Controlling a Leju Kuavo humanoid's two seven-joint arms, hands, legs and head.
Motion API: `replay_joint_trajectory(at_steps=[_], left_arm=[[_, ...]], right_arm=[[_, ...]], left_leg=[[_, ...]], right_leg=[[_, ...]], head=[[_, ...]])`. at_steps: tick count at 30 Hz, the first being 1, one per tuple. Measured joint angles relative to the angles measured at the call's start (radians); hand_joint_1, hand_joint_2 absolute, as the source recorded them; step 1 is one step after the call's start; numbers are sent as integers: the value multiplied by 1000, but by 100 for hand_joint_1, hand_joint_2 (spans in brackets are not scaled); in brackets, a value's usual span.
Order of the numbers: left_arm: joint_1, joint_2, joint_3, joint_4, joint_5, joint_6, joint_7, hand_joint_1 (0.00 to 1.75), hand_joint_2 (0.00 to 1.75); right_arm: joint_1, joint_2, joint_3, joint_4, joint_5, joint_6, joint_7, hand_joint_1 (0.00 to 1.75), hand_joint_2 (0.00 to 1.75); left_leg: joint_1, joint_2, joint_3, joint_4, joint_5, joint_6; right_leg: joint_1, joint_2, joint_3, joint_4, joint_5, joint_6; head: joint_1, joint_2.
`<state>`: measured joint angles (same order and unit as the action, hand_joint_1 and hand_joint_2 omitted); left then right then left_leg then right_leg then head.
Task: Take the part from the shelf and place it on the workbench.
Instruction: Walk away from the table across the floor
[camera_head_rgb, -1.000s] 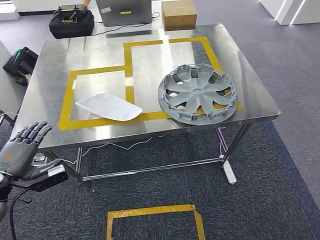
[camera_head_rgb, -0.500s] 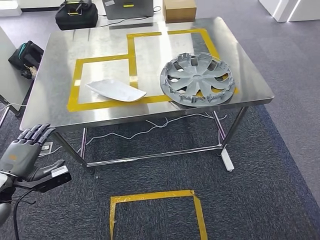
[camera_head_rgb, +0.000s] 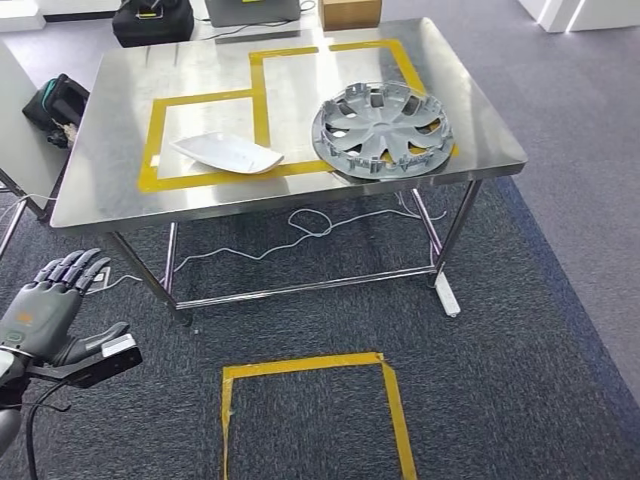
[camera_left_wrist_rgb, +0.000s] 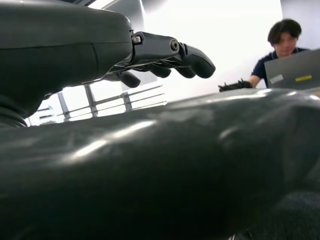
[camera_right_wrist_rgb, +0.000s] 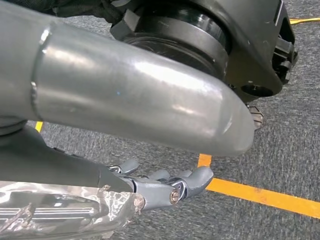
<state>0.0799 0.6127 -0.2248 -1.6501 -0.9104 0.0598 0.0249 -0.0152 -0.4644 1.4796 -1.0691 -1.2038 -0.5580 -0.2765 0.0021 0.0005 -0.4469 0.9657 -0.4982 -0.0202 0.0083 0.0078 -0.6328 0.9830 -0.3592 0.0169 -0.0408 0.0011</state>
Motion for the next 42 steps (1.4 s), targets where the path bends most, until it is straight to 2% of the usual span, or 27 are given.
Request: replay_joint_trajectory(at_steps=[1, 3, 4, 5, 7, 8, 9, 10, 11, 12, 14, 15, 16, 18, 19, 21, 23, 24, 25, 26, 29, 30, 31, 34, 35, 39, 42], left_arm=[[-2, 0, -1, 0, -1, -2, 2, 0, 0], [-5, 0, -6, -1, -2, -5, 5, 0, 0], [-6, 0, -9, -1, -2, -7, 7, 0, 0], [-7, -1, -11, -1, -2, -8, 8, 0, 0], [-9, -2, -14, -1, -3, -10, 10, 0, 0], [-10, -2, -15, 0, -3, -11, 12, 0, 0], [-11, -2, -17, 0, -4, -13, 13, 0, 0], [-12, -2, -20, 0, -4, -14, 15, 0, 0], [-12, -2, -22, 0, -4, -15, 17, 0, 0], [-12, -2, -25, 0, -4, -16, 18, 0, 0], [-14, 0, -27, 0, -4, -16, 19, 0, 0], [-16, 2, -28, 0, -4, -16, 19, 0, 0], [-18, 4, -28, -1, -4, -16, 19, 0, 0], [-21, 7, -29, 0, -4, -17, 20, 0, 0], [-21, 8, -30, 0, -4, -17, 21, 0, 0], [-21, 9, -30, 0, -5, -17, 23, 0, 0], [-21, 10, -30, 0, -8, -16, 26, 0, 0], [-21, 9, -31, 0, -10, -16, 27, 0, 0], [-21, 9, -32, 0, -11, -15, 28, 0, 0], [-21, 9, -33, 0, -12, -15, 29, 0, 0], [-23, 11, -33, 0, -14, -13, 32, 0, 0], [-24, 12, -33, 0, -15, -12, 33, 0, 0], [-24, 14, -33, 0, -16, -12, 35, 0, 0], [-21, 17, -33, 0, -22, -10, 39, 0, 0], [-20, 17, -33, 0, -23, -10, 39, 0, 0], [-18, 17, -33, 0, -25, -9, 40, 0, 0], [-17, 17, -33, 0, -25, -9, 41, 0, 0]], right_arm=[[1, 0, 0, -1, -1, 0, 0, 0, 0], [2, -1, 1, -2, -4, 0, -1, 0, 0], [4, -2, 2, -3, -7, 0, -1, 0, 0], [5, -2, 3, -3, -9, 0, -1, 0, 0], [5, -3, 5, -4, -14, 2, -2, 0, 0], [4, -3, 5, -4, -15, 2, -3, 0, 0], [2, -3, 5, -4, -16, 4, -4, 0, 0], [1, -3, 5, -4, -16, 5, -4, 0, 0], [1, -3, 5, -4, -17, 7, -5, 0, 0], [0, -4, 5, -4, -17, 8, -5, 0, 0], [-4, -4, 6, -4, -18, 10, -6, 0, 0], [-7, -4, 6, -4, -18, 10, -7, 0, 0], [-9, -4, 6, -5, -18, 12, -8, 0, 0], [-9, -5, 7, -5, -20, 15, -9, 0, 0], [-9, -5, 8, -5, -22, 17, -10, 0, 0], [-9, -5, 10, -5, -26, 21, -11, 0, 0], [-8, -5, 10, -5, -29, 23, -12, 0, 0], [-8, -5, 10, -5, -31, 24, -13, 0, 0], [-7, -5, 10, -5, -32, 25, -13, 0, 0], [-6, -5, 11, -5, -33, 25, -13, 0, 0], [-6, -5, 11, -5, -34, 26, -14, 0, 0], [-6, -5, 11, -5, -34, 26, -15, 0, 0], [-6, -5, 11, -5, -35, 26, -15, 0, 0], [-5, -5, 12, -4, -38, 25, -16, 0, 0], [-4, -5, 12, -4, -39, 24, -16, 0, 0], [-3, -5, 14, -4, -45, 24, -16, 0, 0], [-2, -5, 15, -4, -46, 23, -16, 0, 0]], left_leg=[[-3, 0, 13, -29, -6, 5], [-3, 2, -4, -33, 9, 17], [-2, 3, -16, -34, 21, 25], [0, 5, -30, -35, 35, 32], [1, 6, -59, -34, 60, 40], [1, 6, -75, -34, 73, 40], [1, 6, -92, -33, 85, 39], [0, 6, -109, -32, 98, 37], [1, 6, -126, -30, 110, 35], [1, 6, -141, -28, 121, 32], [-1, 5, -162, -22, 142, 22], [-3, 5, -166, -20, 152, 17], [-3, 4, -169, -19, 161, 12], [-1, 4, -175, -19, 171, 0], [1, 4, -184, -8, 157, -6], [2, 3, -217, 69, 78, -16], [3, 3, -260, 206, -9, -22], [3, 3, -272, 259, -26, -22], [3, 3, -268, 282, -23, -22], [3, 3, -242, 262, -5, -19], [0, 2, -89, 52, 47, -6], [-1, 2, -57, 1, 50, -1], [-2, 2, -44, -24, 48, 1], [-4, 1, -50, -31, 50, 1], [-6, 1, -53, -31, 51, 3], [-12, 1, -64, -28, 62, 17], [-14, 1, -76, -27, 70, 21]], right_leg=[[0, 0, -5, -2, 12, 5], [-2, 0, -16, -8, 28, 17], [-3, 0, -26, 3, 10, 23], [-4, 0, -41, 34, -28, 29], [-6, -1, -75, 157, -137, 40], [-7, -1, -86, 226, -174, 44], [-7, -1, -87, 278, -185, 46], [-8, -1, -75, 300, -172, 47], [-8, -1, -44, 285, -144, 47], [-9, -1, 6, 234, -118, 47], [-10, 1, 129, 77, -124, 43], [-9, 2, 169, 16, -140, 37], [-7, 3, 188, -17, -155, 30], [-5, 3, 174, -21, -149, 9], [-5, 2, 165, -20, -142, -2], [-7, -2, 144, -20, -122, -18], [-7, -3, 123, -20, -101, -23], [-6, -3, 113, -19, -91, -23], [-6, -2, 101, -18, -81, -22], [-5, -2, 91, -17, -74, -21], [-3, 0, 73, -12, -59, -12], [-1, 0, 70, -10, -55, -7], [1, 0, 67, -7, -54, -5], [4, -1, 54, -4, -60, -34], [3, -1, 52, -7, -58, -39], [-3, -1, 51, -16, -30, -6], [-7, 0, 43, -18, -16, 4]], head=[[0, 0], [0, 0], [0, 0], [2, 0], [4, 0], [5, 0], [5, 0], [5, 0], [5, 0], [5, 0], [4, 0], [3, 0], [2, 0], [3, 0], [3, 0], [1, 0], [-2, 0], [-1, 0], [-2, 0], [-1, 0], [-1, 0], [-1, 0], [-1, 0], [0, 0], [0, 0], [0, 0], [0, 0]])
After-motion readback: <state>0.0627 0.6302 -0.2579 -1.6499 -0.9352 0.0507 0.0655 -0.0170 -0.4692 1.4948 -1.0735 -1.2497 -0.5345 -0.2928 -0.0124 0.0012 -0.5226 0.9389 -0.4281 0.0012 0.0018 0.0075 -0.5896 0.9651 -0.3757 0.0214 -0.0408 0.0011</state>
